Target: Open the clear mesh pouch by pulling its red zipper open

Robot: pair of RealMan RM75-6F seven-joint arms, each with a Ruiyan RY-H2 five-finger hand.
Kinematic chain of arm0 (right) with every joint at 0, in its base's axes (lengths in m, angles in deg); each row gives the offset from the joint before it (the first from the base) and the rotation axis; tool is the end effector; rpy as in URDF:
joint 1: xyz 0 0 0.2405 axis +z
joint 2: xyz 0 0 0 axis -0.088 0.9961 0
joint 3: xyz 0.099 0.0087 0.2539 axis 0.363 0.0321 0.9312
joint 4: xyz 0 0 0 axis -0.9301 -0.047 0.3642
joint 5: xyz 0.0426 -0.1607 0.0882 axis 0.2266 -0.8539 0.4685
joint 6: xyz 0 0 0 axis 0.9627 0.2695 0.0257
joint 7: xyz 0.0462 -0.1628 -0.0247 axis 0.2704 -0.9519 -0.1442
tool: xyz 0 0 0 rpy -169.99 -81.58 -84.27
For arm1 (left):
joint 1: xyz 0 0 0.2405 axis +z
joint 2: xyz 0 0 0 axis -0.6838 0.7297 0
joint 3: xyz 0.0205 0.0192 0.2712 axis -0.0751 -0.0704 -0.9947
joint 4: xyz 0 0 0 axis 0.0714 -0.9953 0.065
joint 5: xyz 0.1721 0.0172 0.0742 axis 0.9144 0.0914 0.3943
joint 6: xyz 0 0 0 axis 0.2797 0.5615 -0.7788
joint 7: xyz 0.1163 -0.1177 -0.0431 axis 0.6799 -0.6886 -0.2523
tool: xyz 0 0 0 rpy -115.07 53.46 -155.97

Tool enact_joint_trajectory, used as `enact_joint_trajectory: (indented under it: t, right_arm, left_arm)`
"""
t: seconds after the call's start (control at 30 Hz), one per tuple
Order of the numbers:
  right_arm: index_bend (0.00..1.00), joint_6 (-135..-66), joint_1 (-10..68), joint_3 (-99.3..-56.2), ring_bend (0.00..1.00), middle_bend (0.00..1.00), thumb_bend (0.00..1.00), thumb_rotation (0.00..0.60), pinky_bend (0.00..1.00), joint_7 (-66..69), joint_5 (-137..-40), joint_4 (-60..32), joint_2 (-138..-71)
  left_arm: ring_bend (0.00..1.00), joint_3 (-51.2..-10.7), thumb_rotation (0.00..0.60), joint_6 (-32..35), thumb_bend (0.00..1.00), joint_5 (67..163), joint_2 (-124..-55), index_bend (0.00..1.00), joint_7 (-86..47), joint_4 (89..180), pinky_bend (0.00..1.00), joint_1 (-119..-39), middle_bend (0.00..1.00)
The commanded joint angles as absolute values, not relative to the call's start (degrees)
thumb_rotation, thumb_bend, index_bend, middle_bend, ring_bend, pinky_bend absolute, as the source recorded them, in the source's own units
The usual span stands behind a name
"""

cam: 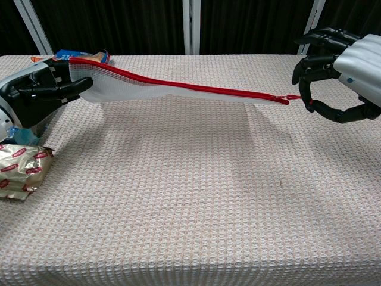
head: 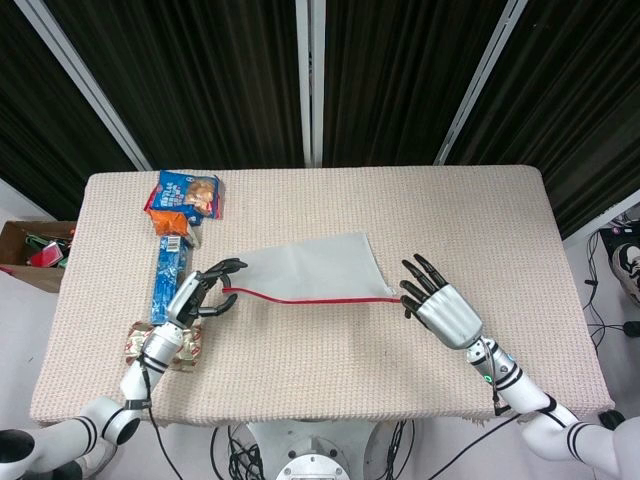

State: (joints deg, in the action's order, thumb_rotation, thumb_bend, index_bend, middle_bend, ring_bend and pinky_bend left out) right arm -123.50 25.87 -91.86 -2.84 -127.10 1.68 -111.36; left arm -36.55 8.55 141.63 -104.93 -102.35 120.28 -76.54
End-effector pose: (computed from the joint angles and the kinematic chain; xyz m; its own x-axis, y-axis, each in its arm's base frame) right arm -0.2174 -0.3106 0.0446 0.5325 0.2108 0.8198 -0.5789 -0.6158 0.5344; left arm -0.2155 0.3468 -0.0165 -0.7388 0.4554 0.4967 0.5511 -0.0159 0.8343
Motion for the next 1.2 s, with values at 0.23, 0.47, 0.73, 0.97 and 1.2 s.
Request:
enact_joint_trajectory:
  t: [0.23,0.47,0.73,0.97,1.2]
  right_arm:
    - [0.98,-124.5,23.3,-92.0,0.04,0.33,0.53,0.600,0.00,-1.5,-126.7,3.0,-110.8]
    - [0.95,-123.1,23.1,-91.9,0.03,0.32,0.52,0.600,0.00,-1.6,-127.1,2.1,-110.6]
    - [0.25,-114.8,22.9,-92.8,0.00,0.12,0.25,0.600,0.00,-3.3,-123.9,-4.7,-108.6]
    - [0.00,-108.5,22.6,-92.1,0.00,0.00,0.08,0.600,0.00,-1.8,-118.7,-16.2,-101.1]
    - [0.00,-114.9,18.4,-88.5,0.00,0.09,0.15,0.600,0.00,3.2,-114.3,-21.8,-93.6]
  left_arm:
    - [0.12,-36.4,0.600,7.9,0.40,141.9,-105.4,0.68,-101.8,119.9,0.16,-76.5,0.26]
    - [0.12,-36.9,0.600,7.2,0.40,142.5,-105.5,0.63,-94.6,118.7,0.16,-76.5,0.25]
    - [0.11,-39.2,0.600,3.5,0.31,142.4,-102.3,0.23,-55.6,118.8,0.15,-76.3,0.16]
    - [0.11,-37.8,0.600,5.1,0.16,137.0,-93.1,0.19,-30.9,132.3,0.15,-72.5,0.14]
    - [0.11,-35.7,0.600,12.8,0.14,130.9,-82.8,0.19,-16.5,143.2,0.15,-66.2,0.14]
